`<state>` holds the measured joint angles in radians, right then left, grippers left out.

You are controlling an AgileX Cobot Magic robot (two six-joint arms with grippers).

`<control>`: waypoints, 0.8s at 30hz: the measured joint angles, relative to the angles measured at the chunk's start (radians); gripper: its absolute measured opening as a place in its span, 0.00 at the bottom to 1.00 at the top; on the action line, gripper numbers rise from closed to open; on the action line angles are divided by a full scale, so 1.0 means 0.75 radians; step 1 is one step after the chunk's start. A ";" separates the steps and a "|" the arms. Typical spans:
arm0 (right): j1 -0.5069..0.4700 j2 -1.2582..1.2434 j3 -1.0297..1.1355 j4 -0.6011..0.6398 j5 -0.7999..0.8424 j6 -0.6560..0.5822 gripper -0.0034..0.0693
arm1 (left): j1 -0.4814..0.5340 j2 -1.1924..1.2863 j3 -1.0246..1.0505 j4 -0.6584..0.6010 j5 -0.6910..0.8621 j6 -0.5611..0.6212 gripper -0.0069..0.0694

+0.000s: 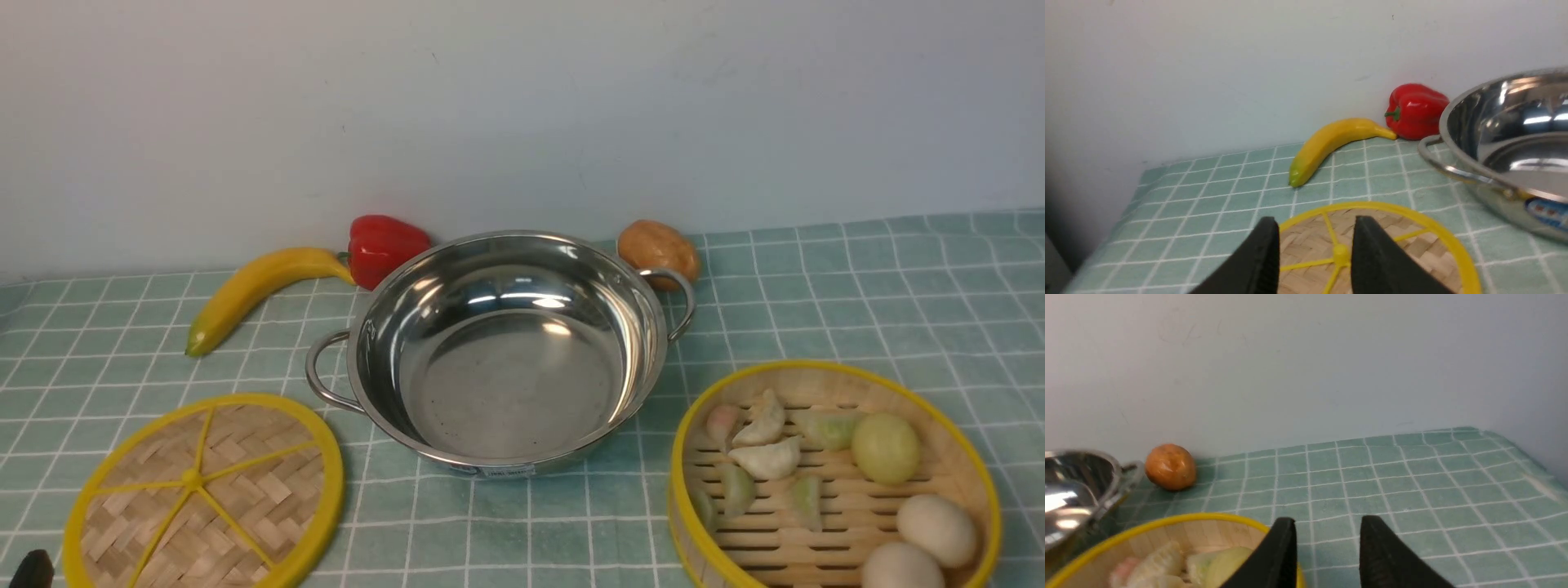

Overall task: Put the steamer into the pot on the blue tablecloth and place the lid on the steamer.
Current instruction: 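Place the bamboo steamer lid onto the steamer basket in the pot with the right gripper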

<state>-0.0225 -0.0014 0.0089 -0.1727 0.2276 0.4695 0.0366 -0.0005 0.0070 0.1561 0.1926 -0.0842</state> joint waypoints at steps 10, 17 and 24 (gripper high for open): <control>0.000 0.000 0.000 0.786 -0.055 0.371 0.38 | 0.000 0.000 0.000 -0.658 -0.048 -0.322 0.41; 0.000 0.000 0.000 0.831 -0.134 0.384 0.38 | 0.000 0.000 0.001 -0.688 -0.122 -0.323 0.41; 0.000 0.000 -0.013 0.892 -0.819 0.424 0.38 | 0.000 0.000 -0.022 -0.759 -0.773 -0.437 0.41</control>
<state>-0.0225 -0.0014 -0.0011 0.4962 -0.3868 0.7878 0.0366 -0.0005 -0.0094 -0.4135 -0.3868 -0.4123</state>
